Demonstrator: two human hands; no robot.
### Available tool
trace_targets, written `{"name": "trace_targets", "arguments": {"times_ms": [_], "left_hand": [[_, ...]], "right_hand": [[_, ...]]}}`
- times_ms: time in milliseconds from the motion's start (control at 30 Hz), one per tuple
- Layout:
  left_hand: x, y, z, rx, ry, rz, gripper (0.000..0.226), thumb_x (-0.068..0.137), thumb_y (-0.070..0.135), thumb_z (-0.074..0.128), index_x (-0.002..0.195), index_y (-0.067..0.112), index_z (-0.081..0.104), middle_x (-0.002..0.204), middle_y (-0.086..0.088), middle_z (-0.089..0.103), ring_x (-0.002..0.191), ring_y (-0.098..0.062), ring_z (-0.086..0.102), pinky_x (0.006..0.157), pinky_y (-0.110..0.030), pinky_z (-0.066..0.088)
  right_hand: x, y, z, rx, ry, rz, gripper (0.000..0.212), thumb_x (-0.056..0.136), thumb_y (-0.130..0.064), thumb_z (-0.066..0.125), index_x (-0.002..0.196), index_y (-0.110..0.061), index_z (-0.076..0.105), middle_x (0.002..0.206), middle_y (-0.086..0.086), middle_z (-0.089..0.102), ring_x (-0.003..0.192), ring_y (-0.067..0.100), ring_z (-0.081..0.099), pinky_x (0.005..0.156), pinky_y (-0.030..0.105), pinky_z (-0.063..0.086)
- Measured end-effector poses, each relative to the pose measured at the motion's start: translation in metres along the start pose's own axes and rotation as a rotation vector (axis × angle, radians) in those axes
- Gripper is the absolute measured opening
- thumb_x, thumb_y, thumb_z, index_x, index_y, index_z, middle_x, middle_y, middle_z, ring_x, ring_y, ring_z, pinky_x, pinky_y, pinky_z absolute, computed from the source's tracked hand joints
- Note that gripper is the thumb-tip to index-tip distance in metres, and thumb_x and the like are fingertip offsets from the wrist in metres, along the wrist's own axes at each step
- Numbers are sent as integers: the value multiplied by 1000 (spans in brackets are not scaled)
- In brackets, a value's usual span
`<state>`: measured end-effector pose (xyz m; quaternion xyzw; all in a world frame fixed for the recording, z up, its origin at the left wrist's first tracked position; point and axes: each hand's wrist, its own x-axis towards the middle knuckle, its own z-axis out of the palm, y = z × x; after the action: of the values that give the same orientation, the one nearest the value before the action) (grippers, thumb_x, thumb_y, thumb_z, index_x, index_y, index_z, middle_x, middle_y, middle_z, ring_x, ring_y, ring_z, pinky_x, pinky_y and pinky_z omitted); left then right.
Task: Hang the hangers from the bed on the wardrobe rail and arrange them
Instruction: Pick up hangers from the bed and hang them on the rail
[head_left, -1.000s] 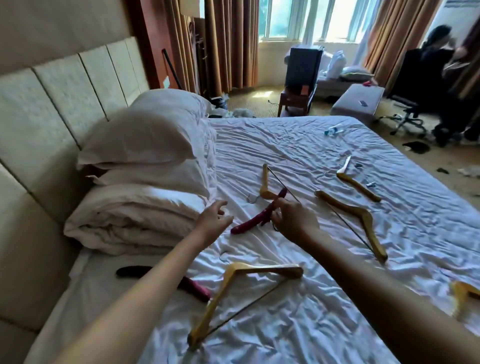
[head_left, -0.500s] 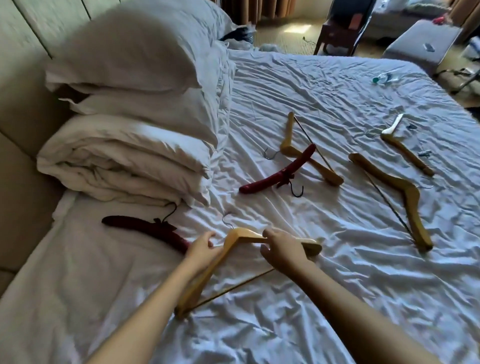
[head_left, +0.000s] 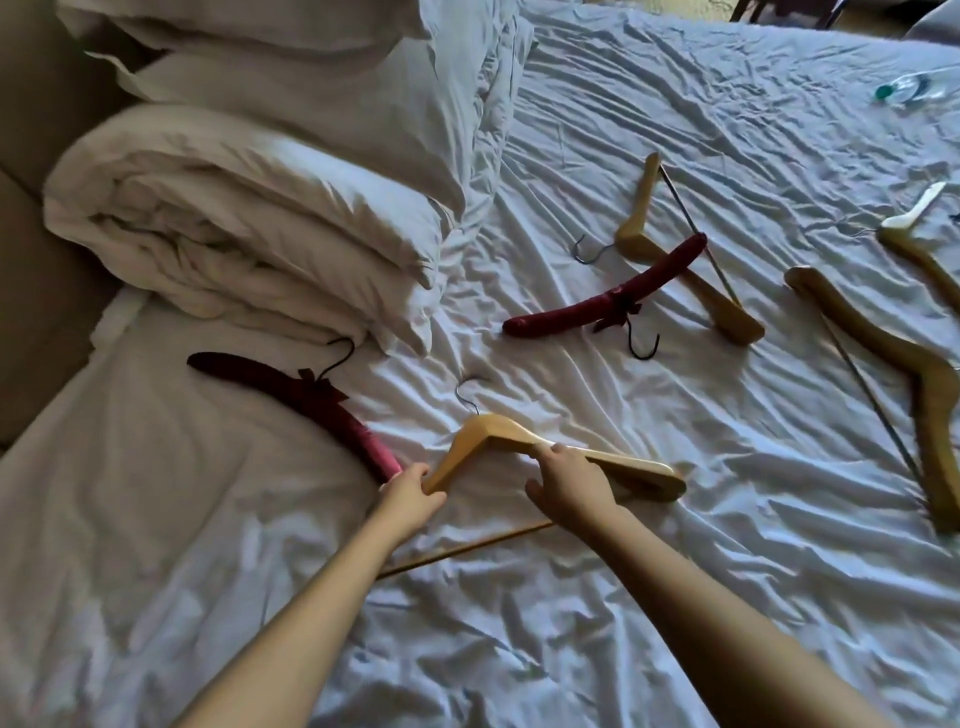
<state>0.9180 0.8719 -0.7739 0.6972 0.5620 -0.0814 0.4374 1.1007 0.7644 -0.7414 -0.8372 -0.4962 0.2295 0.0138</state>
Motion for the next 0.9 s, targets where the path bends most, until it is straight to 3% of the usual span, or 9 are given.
{"name": "trace_targets", "arguments": {"times_ms": [100,233,333,400,500,600,700,800,900], "left_hand": [[4,-4,8,22,-51,-28,38,82,28,64,116,16,55,111,-11,67,100,-31,65,91,-40,52],[13,-9,17,105,-15,-46,35,84,31,61,117,20,55,112,-7,66,102,-31,63,94,-40,48],[17,-11,19,19,27,-55,29,86,21,61,115,13,59,108,-10,67,98,-29,64,87,-30,49],[15,-12,19,-52,24,-35,26,85,13,63,110,7,62,101,-14,68,92,-29,64,82,-32,49],[5,-14,10,-183,-5,35,22,80,0,65,102,4,63,82,-10,61,73,-21,58,75,-33,52],[-2,-12,-10,-198,-18,101,24,76,-7,63,91,12,59,77,-2,58,66,-11,51,60,-13,43],[-6,-7,-33,-145,-45,111,26,75,-2,63,74,21,50,67,4,51,63,-13,45,62,-24,38],[-10,-5,-56,-121,-62,95,13,79,8,66,81,12,54,67,0,50,65,-18,46,64,-27,37],[-14,-2,-80,-195,-40,79,14,79,9,70,83,9,57,67,-3,53,64,-18,48,61,-27,39]], "right_hand": [[12,10,7,-68,2,-5,46,87,-29,51,130,-16,43,123,9,53,113,30,49,85,38,43],[25,24,13,-59,-66,52,50,86,-31,52,132,-19,38,128,4,50,120,27,45,96,42,39],[28,29,19,-106,-96,65,49,87,-30,49,133,-20,36,130,3,48,122,26,43,104,47,31],[29,31,19,-134,-91,61,44,88,-31,49,129,-19,39,128,4,49,120,27,45,104,48,32],[32,29,12,-121,-82,76,34,88,-29,52,118,-15,47,123,7,51,115,29,48,95,42,37],[31,24,2,30,-81,102,22,83,-26,52,102,-14,52,112,9,56,104,30,54,83,37,41],[27,11,-7,98,-135,46,10,79,-24,53,84,-19,46,100,9,62,94,30,58,69,31,39],[25,-11,-16,140,-153,-33,10,79,-24,53,80,-20,43,90,7,64,87,29,59,63,30,35],[27,-36,-27,221,-160,-81,21,80,-25,56,68,-23,39,75,0,55,75,25,54,60,29,32]]}}
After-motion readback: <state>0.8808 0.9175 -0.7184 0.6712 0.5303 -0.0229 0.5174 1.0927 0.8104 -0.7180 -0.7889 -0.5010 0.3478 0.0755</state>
